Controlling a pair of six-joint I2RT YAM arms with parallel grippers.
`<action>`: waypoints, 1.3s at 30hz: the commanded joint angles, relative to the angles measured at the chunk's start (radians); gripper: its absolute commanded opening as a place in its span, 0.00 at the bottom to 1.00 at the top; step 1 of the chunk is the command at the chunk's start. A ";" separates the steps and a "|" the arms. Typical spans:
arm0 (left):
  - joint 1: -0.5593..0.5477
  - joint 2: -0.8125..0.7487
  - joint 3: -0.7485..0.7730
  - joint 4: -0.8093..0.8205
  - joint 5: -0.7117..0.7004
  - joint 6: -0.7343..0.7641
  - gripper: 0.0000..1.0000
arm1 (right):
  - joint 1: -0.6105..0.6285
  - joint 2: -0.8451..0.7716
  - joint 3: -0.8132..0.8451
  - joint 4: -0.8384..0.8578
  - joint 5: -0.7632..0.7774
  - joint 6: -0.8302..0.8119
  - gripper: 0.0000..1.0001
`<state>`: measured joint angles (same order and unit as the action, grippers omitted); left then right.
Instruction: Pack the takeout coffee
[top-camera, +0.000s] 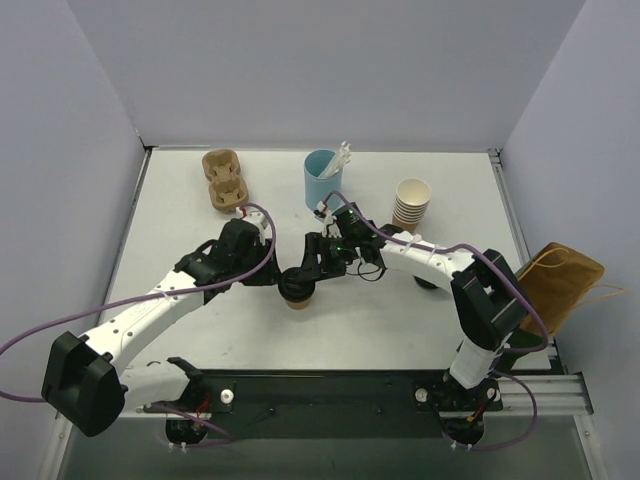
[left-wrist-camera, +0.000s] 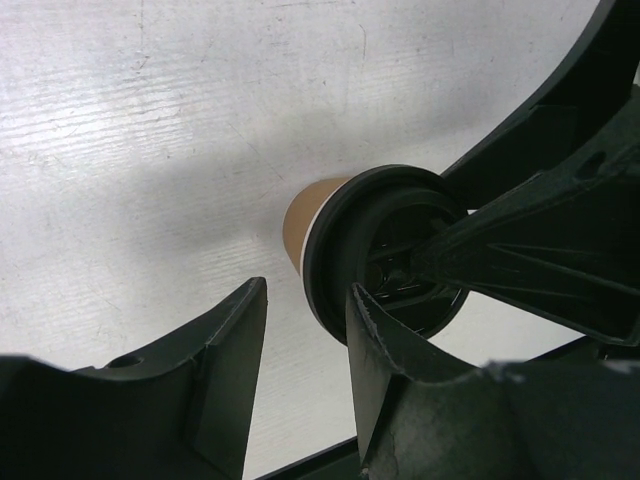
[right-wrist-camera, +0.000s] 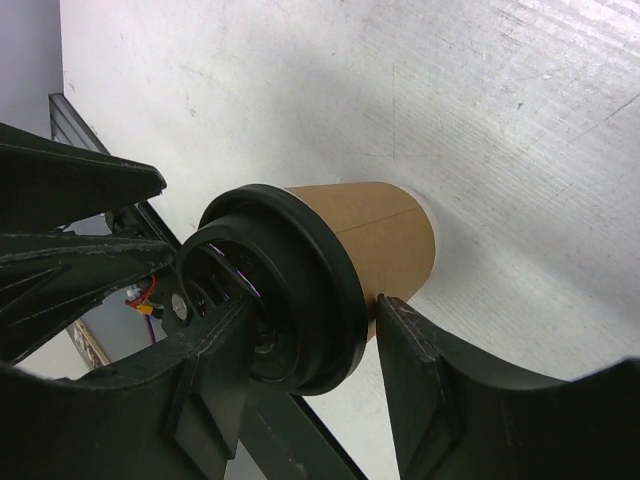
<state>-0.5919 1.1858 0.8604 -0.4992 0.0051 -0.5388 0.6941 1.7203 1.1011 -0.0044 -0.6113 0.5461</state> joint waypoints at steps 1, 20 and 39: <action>0.006 -0.022 -0.012 0.062 0.042 -0.003 0.48 | 0.008 0.021 0.022 -0.011 0.004 -0.028 0.49; 0.006 0.020 -0.173 0.122 0.003 -0.079 0.39 | -0.005 0.039 -0.055 0.041 0.013 -0.037 0.44; -0.045 -0.032 -0.405 0.160 -0.047 -0.228 0.35 | -0.013 0.009 -0.199 0.116 0.079 -0.023 0.40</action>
<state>-0.5995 1.0988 0.5629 -0.1429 -0.0273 -0.7624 0.6643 1.6901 0.9707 0.2028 -0.6498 0.5625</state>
